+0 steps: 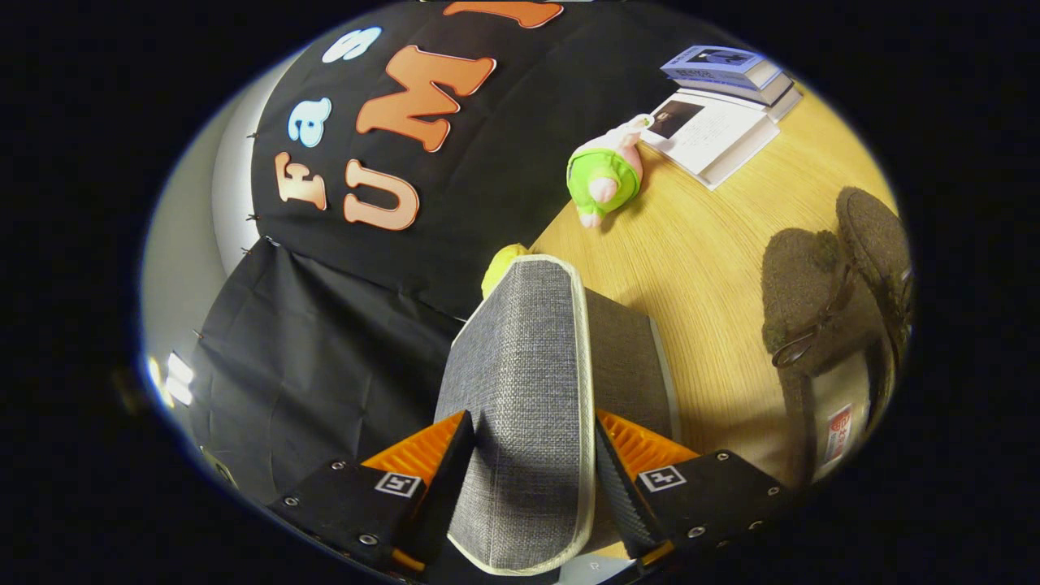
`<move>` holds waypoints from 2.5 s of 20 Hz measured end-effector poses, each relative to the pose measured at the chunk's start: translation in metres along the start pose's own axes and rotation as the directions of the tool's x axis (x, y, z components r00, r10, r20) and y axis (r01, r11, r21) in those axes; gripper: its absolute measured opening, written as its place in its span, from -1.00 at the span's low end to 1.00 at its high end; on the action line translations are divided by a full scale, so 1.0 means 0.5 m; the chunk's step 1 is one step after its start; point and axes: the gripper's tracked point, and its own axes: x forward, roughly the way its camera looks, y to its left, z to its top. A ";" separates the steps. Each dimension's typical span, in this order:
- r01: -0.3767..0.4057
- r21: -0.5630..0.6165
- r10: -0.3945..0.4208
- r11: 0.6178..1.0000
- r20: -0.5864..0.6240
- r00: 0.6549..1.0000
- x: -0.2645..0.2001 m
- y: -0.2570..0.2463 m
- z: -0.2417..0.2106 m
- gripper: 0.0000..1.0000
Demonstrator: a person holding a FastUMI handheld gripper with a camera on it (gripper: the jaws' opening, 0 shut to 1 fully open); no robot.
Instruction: Open the storage box then place both shoes into the box .Put the left shoe in first, then the right shoe, with the right side of both shoes facing outward in a uniform manner.
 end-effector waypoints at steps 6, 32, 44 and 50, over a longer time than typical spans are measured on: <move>0.015 0.072 -0.018 0.997 0.050 0.999 -0.036 0.006 0.038 -0.31; -0.013 -0.150 0.034 0.989 0.141 0.989 0.033 0.504 -0.006 -0.95; 0.022 -0.308 0.021 0.951 0.136 0.990 0.085 0.539 -0.082 0.96; 0.157 -0.307 -0.063 0.939 0.296 0.953 -0.010 0.441 0.022 0.96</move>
